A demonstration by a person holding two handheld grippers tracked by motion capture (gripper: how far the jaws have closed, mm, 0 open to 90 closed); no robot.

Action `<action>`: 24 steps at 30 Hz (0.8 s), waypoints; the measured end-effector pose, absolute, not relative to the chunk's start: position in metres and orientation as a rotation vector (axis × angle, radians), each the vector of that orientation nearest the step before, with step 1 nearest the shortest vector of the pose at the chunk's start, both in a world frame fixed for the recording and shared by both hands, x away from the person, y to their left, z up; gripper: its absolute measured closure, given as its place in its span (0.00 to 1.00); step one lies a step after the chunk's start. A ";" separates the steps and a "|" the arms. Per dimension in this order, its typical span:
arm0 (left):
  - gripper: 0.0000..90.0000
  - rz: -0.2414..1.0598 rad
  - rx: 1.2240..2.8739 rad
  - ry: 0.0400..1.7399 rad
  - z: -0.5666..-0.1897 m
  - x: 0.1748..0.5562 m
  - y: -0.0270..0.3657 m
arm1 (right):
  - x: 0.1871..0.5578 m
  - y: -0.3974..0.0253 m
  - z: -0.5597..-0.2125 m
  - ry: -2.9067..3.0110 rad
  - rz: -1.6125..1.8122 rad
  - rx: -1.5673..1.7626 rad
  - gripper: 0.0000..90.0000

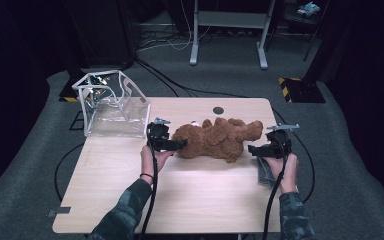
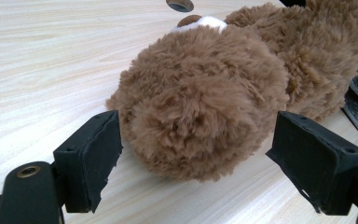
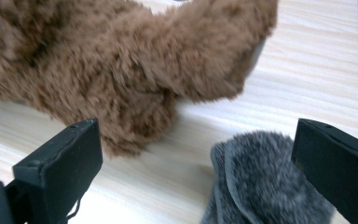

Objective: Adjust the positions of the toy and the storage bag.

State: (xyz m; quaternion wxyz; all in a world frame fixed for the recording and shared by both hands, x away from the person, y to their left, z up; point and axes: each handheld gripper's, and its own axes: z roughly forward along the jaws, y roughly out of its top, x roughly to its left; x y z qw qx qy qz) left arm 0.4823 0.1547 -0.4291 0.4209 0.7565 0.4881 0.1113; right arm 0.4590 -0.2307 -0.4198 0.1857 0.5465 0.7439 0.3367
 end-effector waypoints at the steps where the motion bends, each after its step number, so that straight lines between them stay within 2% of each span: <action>1: 0.18 0.283 1.893 1.215 -0.428 0.483 0.154 | 0.460 -0.230 -0.419 2.091 0.951 1.554 0.01; 9: 0.20 0.297 1.918 1.192 -0.426 0.491 0.145 | 0.482 -0.226 -0.414 2.092 0.952 1.555 0.01; 14: 0.26 0.297 1.929 1.205 -0.428 0.493 0.144 | 0.493 -0.225 -0.409 2.103 0.950 1.572 0.00; 22: 0.28 0.285 1.937 1.217 -0.432 0.496 0.143 | 0.503 -0.227 -0.410 2.111 0.947 1.580 0.00; 24: 0.35 0.280 1.947 1.228 -0.434 0.497 0.141 | 0.506 -0.229 -0.411 2.109 0.962 1.587 0.02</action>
